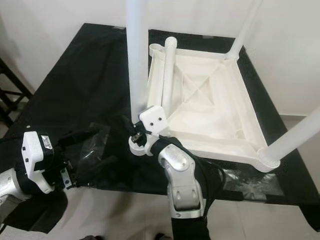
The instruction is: Building children table
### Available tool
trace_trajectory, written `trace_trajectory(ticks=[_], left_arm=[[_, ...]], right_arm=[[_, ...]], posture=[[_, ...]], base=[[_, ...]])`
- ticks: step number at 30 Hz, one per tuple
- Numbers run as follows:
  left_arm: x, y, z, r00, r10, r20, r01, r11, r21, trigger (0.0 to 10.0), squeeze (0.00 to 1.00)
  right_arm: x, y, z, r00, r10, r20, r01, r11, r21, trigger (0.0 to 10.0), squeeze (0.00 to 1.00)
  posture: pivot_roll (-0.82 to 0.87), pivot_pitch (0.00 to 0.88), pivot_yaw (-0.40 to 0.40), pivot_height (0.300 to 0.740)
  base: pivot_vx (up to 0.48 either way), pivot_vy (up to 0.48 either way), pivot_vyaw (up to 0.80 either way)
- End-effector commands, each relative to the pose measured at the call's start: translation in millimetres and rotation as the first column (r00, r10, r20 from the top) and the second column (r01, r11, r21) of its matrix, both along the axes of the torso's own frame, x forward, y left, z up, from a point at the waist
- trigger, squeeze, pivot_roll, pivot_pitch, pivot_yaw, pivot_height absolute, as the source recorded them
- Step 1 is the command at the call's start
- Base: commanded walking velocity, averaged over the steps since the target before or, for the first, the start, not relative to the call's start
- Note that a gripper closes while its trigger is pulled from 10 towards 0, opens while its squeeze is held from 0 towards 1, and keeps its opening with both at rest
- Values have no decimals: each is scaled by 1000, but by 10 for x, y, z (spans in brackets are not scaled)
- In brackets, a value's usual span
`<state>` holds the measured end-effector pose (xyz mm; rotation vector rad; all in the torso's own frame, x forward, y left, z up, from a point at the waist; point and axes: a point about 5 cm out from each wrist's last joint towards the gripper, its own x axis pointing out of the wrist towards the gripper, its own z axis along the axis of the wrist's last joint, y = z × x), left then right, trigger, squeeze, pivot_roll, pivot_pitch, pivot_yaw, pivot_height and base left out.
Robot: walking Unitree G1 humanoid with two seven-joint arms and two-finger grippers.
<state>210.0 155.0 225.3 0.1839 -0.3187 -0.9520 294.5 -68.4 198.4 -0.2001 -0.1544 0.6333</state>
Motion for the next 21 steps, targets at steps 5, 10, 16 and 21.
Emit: trace_trajectory(ticks=[5, 10, 16, 21], left_arm=[[-16, -3, -21, 1000, -16, -8, 16, 1000, 20, 10000, 0], [10, 5, -5, 1000, -10, -1, 11, 1000, 24, 10000, 0], [93, 74, -80, 993, 117, -13, -116, 993, 21, 10000, 0], [249, 320, -173, 927, 369, -61, -370, 929, -4, 10000, 0]], right_arm=[[58, -61, -322, 988, -57, -145, 36, 990, -139, 10000, 792], [48, -4, -181, 992, -41, -123, 35, 998, -46, 10000, 1000], [-25, -112, -193, 997, 26, -67, -26, 1000, 3, 10000, 1000], [-165, -245, -380, 995, -56, -78, 55, 998, -16, 10000, 1000]], posture=[[85, 236, -93, 740], [84, 232, -91, 740], [75, 226, -92, 740], [71, 227, -85, 740]], base=[[0, 0, 0], [0, 0, 0], [0, 0, 0], [0, 0, 0]])
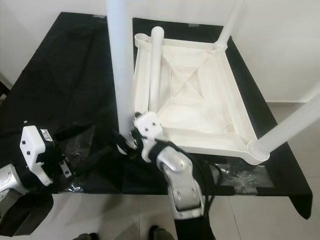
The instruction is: Building children table
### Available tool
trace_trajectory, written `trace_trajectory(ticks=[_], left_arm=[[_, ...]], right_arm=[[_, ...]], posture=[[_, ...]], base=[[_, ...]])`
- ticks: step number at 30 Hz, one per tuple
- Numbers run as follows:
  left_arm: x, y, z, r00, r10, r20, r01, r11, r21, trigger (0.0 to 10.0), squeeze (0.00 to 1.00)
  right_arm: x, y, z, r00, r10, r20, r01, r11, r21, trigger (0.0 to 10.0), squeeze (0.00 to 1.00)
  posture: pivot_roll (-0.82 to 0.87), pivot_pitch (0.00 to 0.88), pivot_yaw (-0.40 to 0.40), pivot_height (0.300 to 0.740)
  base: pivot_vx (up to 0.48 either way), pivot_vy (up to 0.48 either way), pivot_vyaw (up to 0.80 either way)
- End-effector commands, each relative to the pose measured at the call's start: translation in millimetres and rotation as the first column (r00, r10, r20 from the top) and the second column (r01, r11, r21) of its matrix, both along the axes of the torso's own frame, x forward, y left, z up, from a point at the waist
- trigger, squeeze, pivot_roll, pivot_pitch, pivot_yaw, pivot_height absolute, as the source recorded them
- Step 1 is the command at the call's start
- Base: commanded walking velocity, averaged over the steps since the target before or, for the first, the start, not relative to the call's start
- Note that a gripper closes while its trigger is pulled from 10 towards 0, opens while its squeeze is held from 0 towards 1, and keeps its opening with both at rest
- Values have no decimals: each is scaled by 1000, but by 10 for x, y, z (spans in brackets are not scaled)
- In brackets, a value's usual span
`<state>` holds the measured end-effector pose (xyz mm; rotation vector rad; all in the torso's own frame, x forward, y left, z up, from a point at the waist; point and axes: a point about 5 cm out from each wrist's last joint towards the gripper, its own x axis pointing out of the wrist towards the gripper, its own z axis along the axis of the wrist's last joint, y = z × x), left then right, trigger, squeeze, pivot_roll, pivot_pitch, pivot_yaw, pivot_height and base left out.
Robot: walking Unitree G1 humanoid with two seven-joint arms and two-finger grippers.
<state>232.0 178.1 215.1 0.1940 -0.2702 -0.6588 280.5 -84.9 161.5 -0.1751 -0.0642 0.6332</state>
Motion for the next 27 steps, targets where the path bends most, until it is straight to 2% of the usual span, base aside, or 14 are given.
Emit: trace_trajectory(ticks=[1, 2, 5, 6, 7, 11, 14, 16, 19, 20, 22, 24, 26, 27], left_arm=[[44, 132, -101, 990, 126, -58, -127, 992, -10, 10000, 0], [44, 132, -101, 990, 126, -58, -127, 992, -10, 10000, 0], [43, 239, -184, 968, 231, -95, -235, 971, -38, 10000, 0], [39, 250, -196, 965, 244, -98, -249, 968, -42, 10000, 0], [31, 291, -263, 949, 288, -126, -296, 954, -51, 10000, 0], [-23, 342, -423, 910, 371, -185, -390, 918, -76, 10000, 0], [-75, 302, -550, 888, 396, -234, -426, 900, -94, 10000, 0], [-132, 203, -638, 883, 389, -262, -425, 900, -99, 10000, 0], [-158, 146, -663, 883, 382, -274, -423, 899, -109, 10000, 0], [-180, 89, -678, 884, 373, -281, -418, 900, -120, 10000, 0], [-180, 89, -678, 884, 373, -281, -418, 900, -120, 10000, 0], [-193, 11, -678, 891, 355, -283, -403, 906, -133, 10000, 0], [-172, 10, -632, 900, 350, -261, -391, 911, -127, 10000, 0], [-172, 10, -632, 900, 350, -261, -391, 911, -127, 10000, 0]], right_arm=[[-40, -113, -27, 998, -69, 11, 69, 997, -16, 10000, 1000], [-40, -113, -27, 998, -69, 11, 69, 997, -16, 10000, 1000], [-71, -228, -69, 992, -124, -2, 124, 992, -20, 10000, 1000], [-74, -246, -75, 992, -128, -3, 128, 992, -19, 10000, 373], [-70, -305, -91, 987, -160, -8, 160, 987, -29, 10000, 0], [-97, -447, -122, 972, -235, -16, 234, 971, -50, 10000, 0], [-149, -522, -142, 961, -274, -19, 273, 960, -57, 10000, 0], [-189, -575, -145, 952, -305, -24, 304, 952, -32, 10000, 0], [-215, -586, -124, 951, -308, -16, 308, 951, -5, 10000, 0], [-251, -559, -87, 962, -272, -7, 272, 962, 41, 10000, 0], [-251, -559, -87, 962, -272, -7, 272, 962, 41, 10000, 0], [-356, -412, -9, 997, -70, 22, 67, 993, 100, 10000, 0], [-410, -323, 74, 992, 110, 56, -115, 988, 104, 10000, 0], [-410, -323, 74, 992, 110, 56, -115, 988, 104, 10000, 0]], posture=[[71, 226, -85, 740], [71, 226, -85, 740], [74, 233, -74, 740], [74, 233, -74, 740], [79, 238, -71, 740], [80, 242, -72, 740], [81, 243, -71, 740], [79, 242, -70, 740], [80, 248, -70, 740], [77, 247, -68, 740], [77, 247, -68, 740], [78, 245, -63, 740], [80, 242, -60, 740], [80, 242, -60, 740]], base=[[0, 0, 0], [0, 0, 0], [0, 0, 0], [0, 0, 0], [0, 0, 0], [0, 0, 0], [0, 0, 0], [0, 0, 0], [0, 0, 0], [0, 0, 0], [0, 0, 0], [0, 0, 0], [0, 0, 0], [0, 0, 0]])
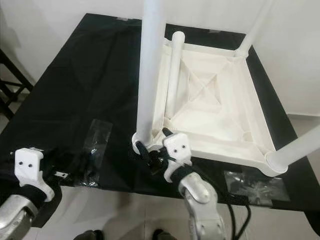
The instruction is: Building children table
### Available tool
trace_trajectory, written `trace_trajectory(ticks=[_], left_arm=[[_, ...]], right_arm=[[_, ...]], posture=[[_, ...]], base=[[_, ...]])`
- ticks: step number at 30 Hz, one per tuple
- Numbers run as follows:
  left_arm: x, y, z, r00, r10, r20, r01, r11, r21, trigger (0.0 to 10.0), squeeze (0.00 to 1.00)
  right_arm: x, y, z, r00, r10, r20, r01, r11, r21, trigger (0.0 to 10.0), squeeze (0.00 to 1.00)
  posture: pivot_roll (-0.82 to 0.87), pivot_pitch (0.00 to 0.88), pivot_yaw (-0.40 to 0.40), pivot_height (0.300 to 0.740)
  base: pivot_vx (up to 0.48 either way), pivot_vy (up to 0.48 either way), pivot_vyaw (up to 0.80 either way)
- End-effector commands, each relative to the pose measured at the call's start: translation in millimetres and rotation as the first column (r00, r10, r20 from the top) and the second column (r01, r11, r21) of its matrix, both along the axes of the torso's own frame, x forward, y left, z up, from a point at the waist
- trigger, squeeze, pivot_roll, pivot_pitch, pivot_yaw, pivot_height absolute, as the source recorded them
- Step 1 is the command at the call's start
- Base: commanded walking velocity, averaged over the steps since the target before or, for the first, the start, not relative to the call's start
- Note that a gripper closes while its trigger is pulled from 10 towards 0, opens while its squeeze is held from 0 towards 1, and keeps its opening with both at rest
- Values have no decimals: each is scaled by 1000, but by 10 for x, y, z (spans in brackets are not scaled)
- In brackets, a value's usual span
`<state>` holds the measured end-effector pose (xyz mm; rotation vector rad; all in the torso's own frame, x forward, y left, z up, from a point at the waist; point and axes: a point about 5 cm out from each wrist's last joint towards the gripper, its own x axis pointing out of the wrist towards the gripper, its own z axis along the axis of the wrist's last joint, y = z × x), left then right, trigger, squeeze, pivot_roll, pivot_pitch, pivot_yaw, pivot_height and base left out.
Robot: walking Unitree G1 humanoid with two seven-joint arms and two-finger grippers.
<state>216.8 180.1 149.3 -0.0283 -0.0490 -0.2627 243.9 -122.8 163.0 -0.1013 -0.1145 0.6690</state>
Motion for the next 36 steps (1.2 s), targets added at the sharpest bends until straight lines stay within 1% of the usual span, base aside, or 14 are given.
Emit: trace_trajectory(ticks=[1, 6, 11, 13, 14, 15, 16, 18, 22, 25, 27, 28, 30, 36], left_arm=[[-8, 3, 56, 1000, -13, 25, 12, 999, 40, 10000, 0], [35, 77, 166, 998, -2, 65, -2, 997, 73, 10000, 0], [40, 65, 182, 997, -1, 72, -4, 997, 80, 10000, 0], [31, 33, 168, 998, -9, 69, 3, 996, 86, 10000, 0], [-10, -29, 132, 998, -35, 56, 31, 997, 71, 10000, 0], [-42, -71, 107, 997, -54, 47, 51, 997, 59, 10000, 0], [-42, -71, 107, 997, -54, 47, 51, 997, 59, 10000, 0], [-120, -178, 46, 995, -101, 18, 100, 994, 36, 10000, 0], [-149, -229, 17, 992, -123, 1, 123, 992, 23, 10000, 0], [-158, -272, -8, 990, -140, -10, 140, 990, 1, 10000, 0], [-154, -295, -20, 989, -147, -13, 147, 989, -5, 10000, 0], [-154, -295, -20, 989, -147, -13, 147, 989, -5, 10000, 0], [-149, -300, -20, 989, -145, -14, 145, 989, -6, 10000, 0], [-151, -304, -17, 989, -145, -13, 145, 989, -8, 10000, 0]], right_arm=[[-35, 55, 123, 992, 111, 56, -113, 993, 22, 10000, 0], [15, 16, 387, 968, 219, 125, -224, 974, 31, 10000, 0], [-13, 9, 374, 961, 257, 106, -260, 966, 12, 10000, 0], [-16, -21, 312, 970, 229, 81, -230, 973, 9, 10000, 0], [-9, -89, 175, 995, 97, 34, -98, 995, 32, 10000, 0], [-13, -140, 74, 1000, -2, 0, 2, 999, 42, 10000, 0], [-13, -140, 74, 1000, -2, 0, 2, 999, 42, 10000, 0], [-98, -189, -128, 985, -153, -75, 159, 984, 76, 10000, 0], [-122, -202, -156, 981, -170, -95, 180, 978, 103, 10000, 0], [-116, -193, -133, 990, -106, -97, 119, 984, 130, 10000, 0], [-161, -137, -150, 994, -5, -106, 18, 991, 130, 10000, 0], [-161, -137, -150, 994, -5, -106, 18, 991, 130, 10000, 0], [-219, -89, -181, 990, 78, -120, -64, 991, 116, 10000, 0], [-318, -27, -210, 968, 204, -147, -190, 976, 106, 10000, 0]], posture=[[81, 242, -59, 740], [81, 237, -59, 740], [80, 236, -61, 740], [82, 238, -65, 740], [74, 242, -65, 740], [73, 242, -64, 740], [73, 242, -64, 740], [73, 246, -62, 740], [70, 246, -60, 740], [65, 245, -56, 740], [65, 243, -55, 740], [65, 243, -55, 740], [65, 243, -54, 740], [65, 242, -51, 740]], base=[[0, 0, 0], [0, 0, 0], [0, 0, 0], [0, 0, 0], [0, 0, 0], [0, 0, 0], [0, 0, 0], [0, -454, 0], [0, -456, 0], [0, -465, 0], [0, -469, 0], [0, -469, 0], [0, -472, 0], [0, -472, 0]])
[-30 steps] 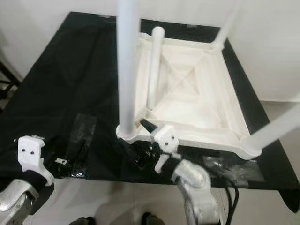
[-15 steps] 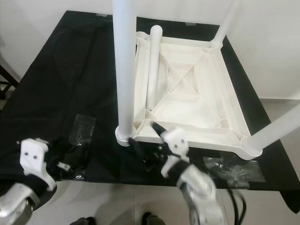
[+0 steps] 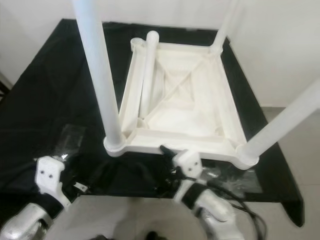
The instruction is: Building children table
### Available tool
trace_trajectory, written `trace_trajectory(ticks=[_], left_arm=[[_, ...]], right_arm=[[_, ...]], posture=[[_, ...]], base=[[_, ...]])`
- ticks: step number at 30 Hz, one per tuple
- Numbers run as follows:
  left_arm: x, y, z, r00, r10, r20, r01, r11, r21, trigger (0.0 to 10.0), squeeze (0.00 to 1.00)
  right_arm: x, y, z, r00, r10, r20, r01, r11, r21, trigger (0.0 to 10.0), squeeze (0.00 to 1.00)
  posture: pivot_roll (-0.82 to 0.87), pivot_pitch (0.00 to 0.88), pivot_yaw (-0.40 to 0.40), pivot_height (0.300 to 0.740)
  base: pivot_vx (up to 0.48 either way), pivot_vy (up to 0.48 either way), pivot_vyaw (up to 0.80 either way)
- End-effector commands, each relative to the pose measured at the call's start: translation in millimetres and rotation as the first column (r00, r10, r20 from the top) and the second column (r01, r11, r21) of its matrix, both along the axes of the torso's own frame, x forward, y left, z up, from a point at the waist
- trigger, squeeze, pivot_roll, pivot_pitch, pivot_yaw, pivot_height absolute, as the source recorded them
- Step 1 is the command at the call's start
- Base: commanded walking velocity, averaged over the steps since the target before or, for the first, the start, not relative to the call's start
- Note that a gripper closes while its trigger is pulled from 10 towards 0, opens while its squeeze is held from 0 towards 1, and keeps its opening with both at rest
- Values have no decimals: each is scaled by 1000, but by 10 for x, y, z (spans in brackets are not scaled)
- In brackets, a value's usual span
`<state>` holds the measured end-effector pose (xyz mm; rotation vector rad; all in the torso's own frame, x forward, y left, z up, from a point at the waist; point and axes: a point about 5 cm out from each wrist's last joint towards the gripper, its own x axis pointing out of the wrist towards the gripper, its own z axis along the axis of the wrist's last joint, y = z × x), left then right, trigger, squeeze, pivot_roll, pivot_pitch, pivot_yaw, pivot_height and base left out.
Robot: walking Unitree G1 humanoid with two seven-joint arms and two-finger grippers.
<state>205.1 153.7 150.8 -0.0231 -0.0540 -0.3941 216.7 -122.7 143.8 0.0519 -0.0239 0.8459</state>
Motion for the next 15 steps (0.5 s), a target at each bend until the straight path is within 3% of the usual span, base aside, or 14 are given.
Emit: trace_trajectory(ticks=[1, 4, 15], left_arm=[[-35, -40, -32, 1000, -15, -22, 14, 1000, -13, 10000, 0], [-32, -12, -23, 1000, -13, -21, 13, 1000, -10, 10000, 0], [-46, -71, -25, 998, -54, -24, 54, 998, -16, 10000, 0]], right_arm=[[-46, -28, -18, 1000, 21, -18, -21, 1000, -8, 10000, 0], [-77, -13, -29, 994, 97, -41, -98, 995, -7, 10000, 0], [-103, -40, -55, 986, 156, -65, -156, 988, 0, 10000, 0]], posture=[[65, 242, -51, 740], [67, 243, -50, 740], [49, 246, -55, 740]], base=[[0, -472, 0], [0, -475, 0], [0, -480, 0]])
